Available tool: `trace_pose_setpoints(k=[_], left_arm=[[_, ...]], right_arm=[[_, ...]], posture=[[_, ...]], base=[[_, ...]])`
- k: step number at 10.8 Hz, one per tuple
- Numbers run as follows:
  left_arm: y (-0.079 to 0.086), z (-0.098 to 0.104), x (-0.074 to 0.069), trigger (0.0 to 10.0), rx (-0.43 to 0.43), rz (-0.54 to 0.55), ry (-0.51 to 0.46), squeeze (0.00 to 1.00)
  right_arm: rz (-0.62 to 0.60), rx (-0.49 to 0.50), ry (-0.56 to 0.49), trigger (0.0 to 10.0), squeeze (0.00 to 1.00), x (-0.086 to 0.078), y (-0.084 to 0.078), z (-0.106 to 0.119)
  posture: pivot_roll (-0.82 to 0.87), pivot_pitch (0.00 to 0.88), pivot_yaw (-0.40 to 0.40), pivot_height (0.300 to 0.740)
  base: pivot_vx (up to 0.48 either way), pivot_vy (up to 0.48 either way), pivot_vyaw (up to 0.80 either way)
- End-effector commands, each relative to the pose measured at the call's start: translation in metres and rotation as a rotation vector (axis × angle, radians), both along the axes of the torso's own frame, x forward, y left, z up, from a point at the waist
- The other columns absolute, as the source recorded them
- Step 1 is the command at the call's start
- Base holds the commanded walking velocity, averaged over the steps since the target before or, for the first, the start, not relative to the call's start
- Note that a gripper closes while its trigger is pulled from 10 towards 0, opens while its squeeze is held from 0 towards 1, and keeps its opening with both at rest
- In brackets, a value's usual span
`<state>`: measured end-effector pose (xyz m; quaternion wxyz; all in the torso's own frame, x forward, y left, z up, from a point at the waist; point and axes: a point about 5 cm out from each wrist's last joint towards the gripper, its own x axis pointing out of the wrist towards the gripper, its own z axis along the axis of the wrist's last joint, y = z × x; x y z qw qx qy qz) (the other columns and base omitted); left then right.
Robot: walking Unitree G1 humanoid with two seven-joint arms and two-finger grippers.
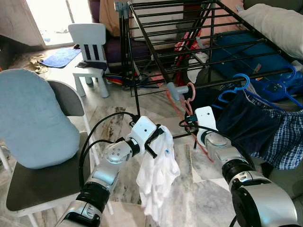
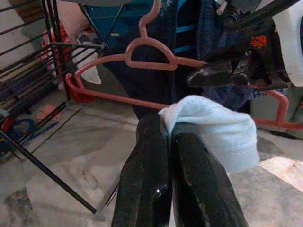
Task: Hang hanger
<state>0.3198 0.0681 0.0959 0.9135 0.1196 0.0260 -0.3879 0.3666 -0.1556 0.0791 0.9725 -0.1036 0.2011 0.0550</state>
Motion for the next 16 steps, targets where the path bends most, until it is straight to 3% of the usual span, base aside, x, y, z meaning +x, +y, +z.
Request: trace_pose_setpoints(k=[1,7,9,10,11,12,14,15,16], left_arm=[[-0.003,0.009,0.004,10.0,0.005,-0.013,-0.031,0.00],[-0.004,0.012,0.005,10.0,-0.019,-0.017,-0.032,0.00],[0.000,0.013,0.008,10.0,-0.043,0.062,-0.038,0.00],[0.006,0.016,0.009,10.0,-0.123,0.155,-0.040,0.00],[0.008,0.016,0.007,10.0,-0.148,0.193,-0.038,0.00],[0.015,0.015,0.000,10.0,-0.209,0.274,-0.027,0.00],[0.033,0.009,-0.020,10.0,-0.293,0.434,0.019,0.00],[0.038,0.000,-0.036,10.0,-0.295,0.463,0.064,0.00],[0.039,-0.004,-0.043,10.0,-0.287,0.466,0.087,0.00]], right_arm=[[-0.006,0.026,0.002,0.1,0.00,0.001,0.002,0.001],[-0.014,0.036,-0.016,0.0,0.00,0.002,0.004,0.003],[-0.030,0.088,-0.178,0.0,0.00,0.012,0.002,0.028],[-0.037,0.073,-0.237,1.4,0.00,0.008,-0.003,0.030],[-0.042,0.084,-0.244,2.8,0.00,0.004,-0.005,0.027],[-0.035,0.092,-0.265,10.0,0.00,-0.009,-0.008,0.019],[-0.012,0.122,-0.282,10.0,0.00,-0.049,-0.017,0.005],[0.001,0.140,-0.262,10.0,0.00,-0.074,-0.020,-0.002],[0.002,0.142,-0.241,10.0,0.00,-0.085,-0.021,-0.007]], posture=[[-0.15,0.000,-0.004,0.740],[-0.15,0.000,-0.001,0.740],[-0.15,0.000,-0.006,0.740],[-0.15,0.000,-0.007,0.740],[-0.16,0.000,-0.004,0.740],[-0.16,0.000,-0.002,0.740],[-0.16,0.000,0.002,0.740],[-0.16,0.000,0.008,0.740],[-0.17,0.000,0.005,0.740]], base=[[0.000,0.000,0.00],[0.000,0.000,0.00],[0.000,0.000,0.00],[0.000,0.000,0.00],[0.000,0.000,0.00],[0.000,0.000,0.00],[0.000,0.000,0.00],[0.000,0.000,0.00],[0.000,0.000,0.00]])
